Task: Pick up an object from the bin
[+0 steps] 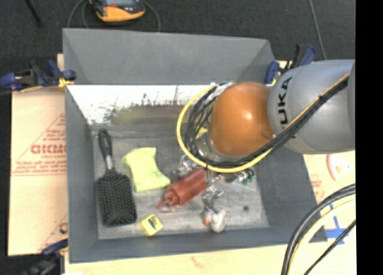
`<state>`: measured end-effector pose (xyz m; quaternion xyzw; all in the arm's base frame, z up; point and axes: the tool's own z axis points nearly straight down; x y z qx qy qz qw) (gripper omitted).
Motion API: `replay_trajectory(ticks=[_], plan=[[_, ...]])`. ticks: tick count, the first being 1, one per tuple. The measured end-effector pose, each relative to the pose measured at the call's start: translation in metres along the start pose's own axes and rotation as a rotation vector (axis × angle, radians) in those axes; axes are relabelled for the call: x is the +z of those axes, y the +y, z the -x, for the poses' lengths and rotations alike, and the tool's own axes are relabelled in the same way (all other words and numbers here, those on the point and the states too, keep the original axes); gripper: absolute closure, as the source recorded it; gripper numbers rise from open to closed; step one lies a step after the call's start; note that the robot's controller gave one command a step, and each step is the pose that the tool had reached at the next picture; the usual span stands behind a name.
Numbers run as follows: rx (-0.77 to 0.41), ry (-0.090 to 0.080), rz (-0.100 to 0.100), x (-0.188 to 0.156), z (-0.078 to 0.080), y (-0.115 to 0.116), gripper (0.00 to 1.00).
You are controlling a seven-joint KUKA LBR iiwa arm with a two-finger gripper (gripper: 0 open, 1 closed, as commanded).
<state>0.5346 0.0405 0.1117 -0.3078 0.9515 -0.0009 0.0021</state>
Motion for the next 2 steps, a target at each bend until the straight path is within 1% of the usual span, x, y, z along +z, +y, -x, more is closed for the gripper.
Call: replay_trajectory(ticks=[1,2], plan=[[-0.211,0.0,0.002,0.042,0.014,-0.002,0.0],[-0.292,-0.006,0.0,0.039,-0.017,0.037,1.0]])
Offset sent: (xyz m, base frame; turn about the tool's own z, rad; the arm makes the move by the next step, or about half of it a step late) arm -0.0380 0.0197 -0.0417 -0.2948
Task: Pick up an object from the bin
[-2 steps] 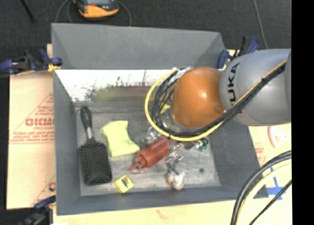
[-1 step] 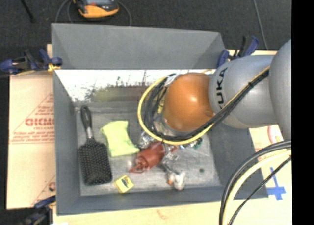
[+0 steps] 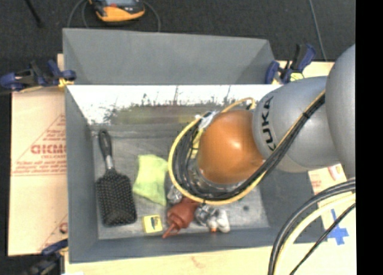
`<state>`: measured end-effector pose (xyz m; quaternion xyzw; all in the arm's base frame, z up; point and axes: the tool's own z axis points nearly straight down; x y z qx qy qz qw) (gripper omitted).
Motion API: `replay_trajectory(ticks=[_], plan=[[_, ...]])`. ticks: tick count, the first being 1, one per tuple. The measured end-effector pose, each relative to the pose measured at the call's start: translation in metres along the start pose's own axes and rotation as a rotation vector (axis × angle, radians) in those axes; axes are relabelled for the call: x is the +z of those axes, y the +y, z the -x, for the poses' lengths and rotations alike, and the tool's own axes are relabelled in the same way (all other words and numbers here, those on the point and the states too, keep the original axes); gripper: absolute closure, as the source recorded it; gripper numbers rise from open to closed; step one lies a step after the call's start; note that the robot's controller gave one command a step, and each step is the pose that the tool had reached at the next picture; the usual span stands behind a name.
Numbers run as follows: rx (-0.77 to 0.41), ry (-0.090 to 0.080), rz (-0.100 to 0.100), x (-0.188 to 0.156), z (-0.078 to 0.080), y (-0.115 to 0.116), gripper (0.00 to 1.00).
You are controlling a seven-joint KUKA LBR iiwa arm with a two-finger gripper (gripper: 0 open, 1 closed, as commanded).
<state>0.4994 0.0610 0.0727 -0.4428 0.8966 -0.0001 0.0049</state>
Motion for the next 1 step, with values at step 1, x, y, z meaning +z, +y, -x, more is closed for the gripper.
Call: replay_trajectory(ticks=[1], plan=[[0.0,0.0,0.0,0.0,0.0,0.0,1.0]])
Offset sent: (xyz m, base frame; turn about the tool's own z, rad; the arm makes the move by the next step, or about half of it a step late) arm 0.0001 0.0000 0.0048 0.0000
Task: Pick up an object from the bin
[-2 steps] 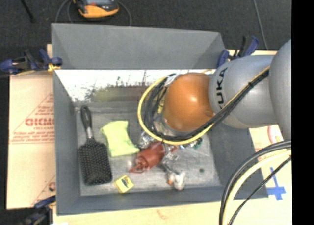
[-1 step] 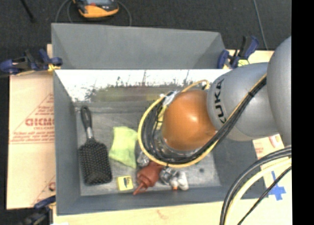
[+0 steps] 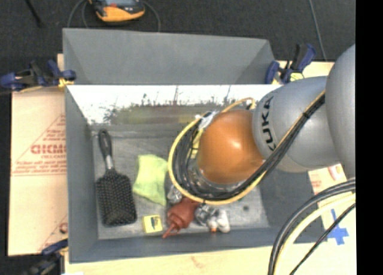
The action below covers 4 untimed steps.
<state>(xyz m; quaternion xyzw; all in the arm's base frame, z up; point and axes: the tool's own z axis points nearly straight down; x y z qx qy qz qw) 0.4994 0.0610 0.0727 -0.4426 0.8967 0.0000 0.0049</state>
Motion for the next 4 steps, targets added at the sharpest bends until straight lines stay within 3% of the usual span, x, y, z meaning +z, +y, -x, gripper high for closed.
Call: replay_trajectory(ticks=[4], plan=[[0.006,0.006,0.001,-0.028,0.0,-0.001,1.0]])
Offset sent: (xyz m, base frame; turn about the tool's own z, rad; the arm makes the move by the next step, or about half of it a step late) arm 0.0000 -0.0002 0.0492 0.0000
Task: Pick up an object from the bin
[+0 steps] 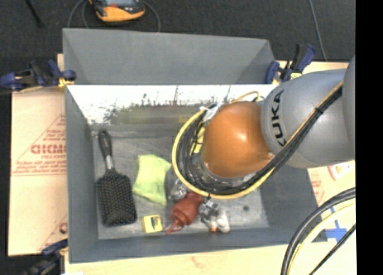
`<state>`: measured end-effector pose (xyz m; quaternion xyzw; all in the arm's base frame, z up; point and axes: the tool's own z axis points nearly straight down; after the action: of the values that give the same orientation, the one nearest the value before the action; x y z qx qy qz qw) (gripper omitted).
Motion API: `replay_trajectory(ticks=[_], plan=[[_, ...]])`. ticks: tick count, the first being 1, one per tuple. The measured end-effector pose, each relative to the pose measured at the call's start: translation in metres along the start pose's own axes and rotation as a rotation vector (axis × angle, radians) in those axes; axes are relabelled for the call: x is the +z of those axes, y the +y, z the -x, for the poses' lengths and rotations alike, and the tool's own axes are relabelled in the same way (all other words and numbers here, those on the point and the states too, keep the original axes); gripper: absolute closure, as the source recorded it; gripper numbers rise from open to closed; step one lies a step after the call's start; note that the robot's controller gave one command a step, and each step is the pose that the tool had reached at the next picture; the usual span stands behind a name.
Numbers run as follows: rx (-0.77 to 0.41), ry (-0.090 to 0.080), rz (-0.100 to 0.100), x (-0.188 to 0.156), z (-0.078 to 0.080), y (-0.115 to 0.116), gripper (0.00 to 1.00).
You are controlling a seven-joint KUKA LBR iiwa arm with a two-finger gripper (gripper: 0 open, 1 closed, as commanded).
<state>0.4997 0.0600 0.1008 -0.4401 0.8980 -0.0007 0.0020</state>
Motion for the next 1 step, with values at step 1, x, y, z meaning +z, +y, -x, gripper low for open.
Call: replay_trajectory(ticks=[1], plan=[[0.002,0.0,0.0,-0.0051,-0.0002,0.0,1.0]])
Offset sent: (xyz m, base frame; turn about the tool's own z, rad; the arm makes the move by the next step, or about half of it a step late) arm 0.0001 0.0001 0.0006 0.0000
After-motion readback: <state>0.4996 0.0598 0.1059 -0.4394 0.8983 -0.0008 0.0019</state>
